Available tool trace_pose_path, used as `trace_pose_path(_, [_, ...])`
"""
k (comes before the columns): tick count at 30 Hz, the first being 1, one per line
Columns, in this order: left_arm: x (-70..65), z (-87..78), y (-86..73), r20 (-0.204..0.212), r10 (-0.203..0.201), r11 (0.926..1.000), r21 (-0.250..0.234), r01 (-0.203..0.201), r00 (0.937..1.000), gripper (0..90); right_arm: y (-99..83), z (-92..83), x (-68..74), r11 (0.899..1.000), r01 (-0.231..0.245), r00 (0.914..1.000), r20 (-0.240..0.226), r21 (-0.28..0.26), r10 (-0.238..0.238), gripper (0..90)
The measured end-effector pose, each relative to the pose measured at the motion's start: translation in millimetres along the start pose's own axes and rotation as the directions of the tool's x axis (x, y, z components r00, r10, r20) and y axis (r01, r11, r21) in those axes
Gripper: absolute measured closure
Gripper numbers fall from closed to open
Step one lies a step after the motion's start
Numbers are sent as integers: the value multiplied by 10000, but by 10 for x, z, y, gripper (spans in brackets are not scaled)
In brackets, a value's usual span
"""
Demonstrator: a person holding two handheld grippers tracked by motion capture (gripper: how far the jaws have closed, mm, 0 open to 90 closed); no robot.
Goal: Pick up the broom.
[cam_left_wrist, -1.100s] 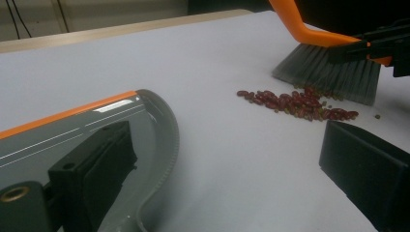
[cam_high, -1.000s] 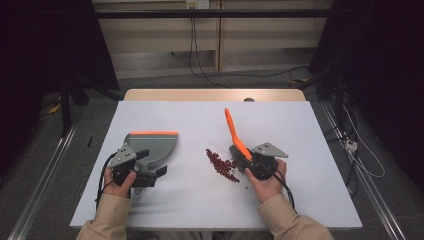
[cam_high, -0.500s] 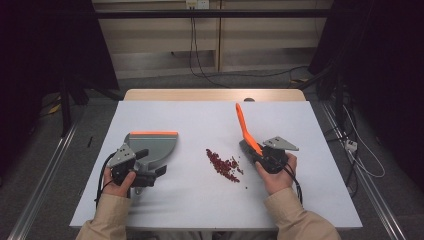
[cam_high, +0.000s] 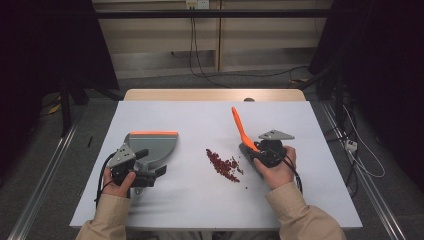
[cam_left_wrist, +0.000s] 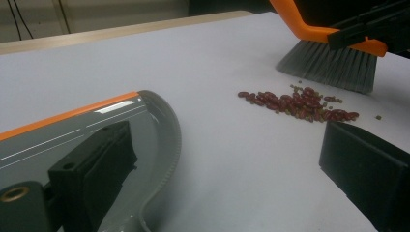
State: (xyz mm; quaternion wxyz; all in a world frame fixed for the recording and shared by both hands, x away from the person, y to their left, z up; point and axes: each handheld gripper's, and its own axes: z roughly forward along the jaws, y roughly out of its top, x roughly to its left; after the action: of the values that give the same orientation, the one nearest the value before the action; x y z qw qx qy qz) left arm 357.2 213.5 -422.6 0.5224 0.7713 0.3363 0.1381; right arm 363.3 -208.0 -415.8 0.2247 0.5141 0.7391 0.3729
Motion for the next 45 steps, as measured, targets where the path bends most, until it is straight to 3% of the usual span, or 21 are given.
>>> trace_pose_path(4, [4, -3, -1, 26, -6, 10000, -50, 6, 10000, 52, -12, 67, 26, 9973, 351, 9991, 221, 647, -366, 710])
trace_pose_path(8, [6, -3, 0, 17, -27, 10000, -46, 27, 10000, 52, -16, 63, 43, 9961, 699, 9973, 183, 542, -710, 713])
trace_pose_path(11, [4, -3, 0, 27, -10, 10000, -57, 11, 10000, 52, 7, 68, 33, 9937, 1118, 9933, 270, 79, -1120, 713])
trace_pose_path(12, [5, -1, -1, 16, -22, 10000, -54, 22, 10000, 52, 22, 80, 25, 9911, 1326, 9908, 293, -140, -1321, 713])
trace_pose_path(14, [9, 1, -1, -13, -28, 10000, -24, 28, 10000, 52, 34, 116, 24, 9821, 1872, 9800, 728, -190, -1854, 713])
trace_pose_path(17, [12, -3, -1, -7, -27, 10000, -39, 27, 10000, 52, 9, 207, 30, 9688, 2471, 9652, 925, -179, -2445, 713])
trace_pose_path(19, [17, -2, -2, -35, -71, 10000, -67, 71, 10000, 52, -14, 245, 84, 9645, 2636, 9633, 556, -137, -2624, 713])
trace_pose_path(20, [18, -2, -2, -35, -75, 9999, -68, 74, 10000, 52, -17, 241, 130, 9570, 2900, 9550, 671, -73, -2888, 713])
trace_pose_path(22, [13, -3, -1, -37, -42, 10000, -40, 42, 10000, 52, -37, 233, 186, 9537, 3007, 9532, 371, -89, -3002, 713])
trace_pose_path(23, [11, -2, -1, -28, -26, 10000, -40, 26, 10000, 52, -52, 218, 224, 9477, 3190, 9472, 359, -64, -3186, 713])
trace_pose_path(26, [2, 0, 2, -13, 10, 10000, -52, -10, 10000, 52, -85, 175, 288, 9487, 3158, 9488, 147, -153, -3156, 713])
trace_pose_path(28, [-1, 0, 2, -3, 25, 10000, -67, -25, 10000, 52, -104, 148, 333, 9543, 2972, 9546, -99, -299, -2976, 713])
trace_pose_path(31, [-3, -2, 4, 7, 14, 10000, -91, -14, 10000, 52, -118, 138, 385, 9537, 2977, 9538, -291, -426, -2991, 713])
trace_pose_path(32, [-1, -4, 5, -3, 36, 9999, -94, -36, 10000, 52, -121, 137, 405, 9487, 3134, 9488, -278, -423, -3146, 713])
trace_pose_path(36, [6, 0, 2, 1, 16, 10000, -85, -16, 10000, 52, -123, 120, 410, 9555, 2901, 9555, -395, -533, -2923, 713])
trace_pose_path(38, [3, 0, 3, -10, 16, 10000, -73, -17, 10000, 52, -122, 102, 407, 9636, 2585, 9626, -662, -677, -2629, 713])
trace_pose_path(41, [5, -5, 4, -13, 26, 10000, -91, -26, 10000, 52, -116, 71, 416, 9627, 2562, 9633, -596, -868, -2617, 713])
trace_pose_path(45, [9, -12, 4, -2, -10, 9999, -140, 10, 10000, 52, -107, -14, 349, 9662, 2377, 9709, -42, -998, -2393, 713])
